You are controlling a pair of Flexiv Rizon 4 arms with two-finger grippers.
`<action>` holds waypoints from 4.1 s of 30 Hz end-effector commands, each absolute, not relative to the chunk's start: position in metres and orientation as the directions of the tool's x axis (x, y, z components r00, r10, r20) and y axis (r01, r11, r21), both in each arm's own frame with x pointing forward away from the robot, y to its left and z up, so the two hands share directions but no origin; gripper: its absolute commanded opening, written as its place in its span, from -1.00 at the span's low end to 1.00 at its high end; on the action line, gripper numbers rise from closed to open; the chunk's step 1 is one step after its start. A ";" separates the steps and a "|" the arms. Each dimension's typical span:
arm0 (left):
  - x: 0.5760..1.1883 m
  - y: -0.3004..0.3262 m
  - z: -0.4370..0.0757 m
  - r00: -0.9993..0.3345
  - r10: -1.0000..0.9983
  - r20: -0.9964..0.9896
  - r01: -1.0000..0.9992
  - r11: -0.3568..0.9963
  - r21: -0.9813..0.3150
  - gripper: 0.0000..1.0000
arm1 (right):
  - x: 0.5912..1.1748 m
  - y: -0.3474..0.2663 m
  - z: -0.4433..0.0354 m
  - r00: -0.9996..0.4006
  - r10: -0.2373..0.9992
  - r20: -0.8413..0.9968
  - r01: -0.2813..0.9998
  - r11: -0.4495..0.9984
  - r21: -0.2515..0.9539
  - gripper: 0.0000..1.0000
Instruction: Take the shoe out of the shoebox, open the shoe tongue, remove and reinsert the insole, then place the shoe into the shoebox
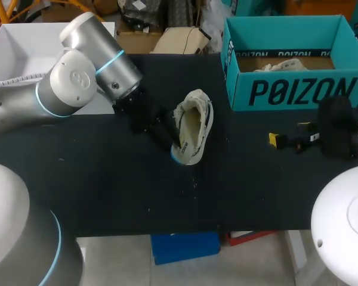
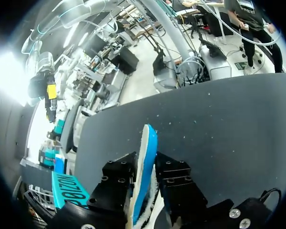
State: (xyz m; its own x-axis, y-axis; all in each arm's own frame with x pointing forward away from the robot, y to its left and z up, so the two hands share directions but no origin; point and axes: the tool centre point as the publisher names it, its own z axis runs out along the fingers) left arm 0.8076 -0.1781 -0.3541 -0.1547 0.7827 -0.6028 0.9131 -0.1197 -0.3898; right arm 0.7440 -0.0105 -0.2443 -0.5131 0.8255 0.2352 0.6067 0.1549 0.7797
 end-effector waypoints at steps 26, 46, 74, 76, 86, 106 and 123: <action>0.862 -0.196 -0.361 -0.142 0.742 -0.655 0.938 -0.111 -0.329 -1.00 | 0.744 -0.011 -0.243 -0.514 0.824 0.237 0.611 0.157 0.776 1.00; 0.897 -0.218 -0.368 -0.134 0.786 -0.603 0.957 -0.056 -0.285 -0.40 | 0.744 -0.011 -0.243 -0.514 0.824 0.237 0.611 0.157 0.776 1.00; 0.856 -0.180 -0.339 -0.110 0.899 -0.423 0.980 0.028 -0.195 -1.00 | 0.744 -0.011 -0.243 -0.514 0.824 0.237 0.611 0.157 0.776 1.00; 0.856 -0.178 -0.344 -0.110 0.916 -0.386 0.983 0.043 -0.177 -1.00 | 0.744 -0.011 -0.243 -0.514 0.824 0.237 0.611 0.157 0.776 1.00; 0.862 -0.178 -0.363 -0.132 0.917 -0.376 0.977 0.057 -0.204 -1.00 | 0.744 -0.011 -0.243 -0.514 0.824 0.237 0.611 0.157 0.776 1.00; 0.865 -0.203 -0.385 -0.122 0.928 -0.353 0.967 0.031 -0.253 -0.83 | 0.744 -0.011 -0.243 -0.514 0.824 0.237 0.611 0.157 0.776 1.00; 0.862 -0.203 -0.371 -0.090 0.947 -0.309 0.979 0.027 -0.202 -1.00 | 0.744 -0.011 -0.243 -0.514 0.824 0.237 0.611 0.157 0.776 1.00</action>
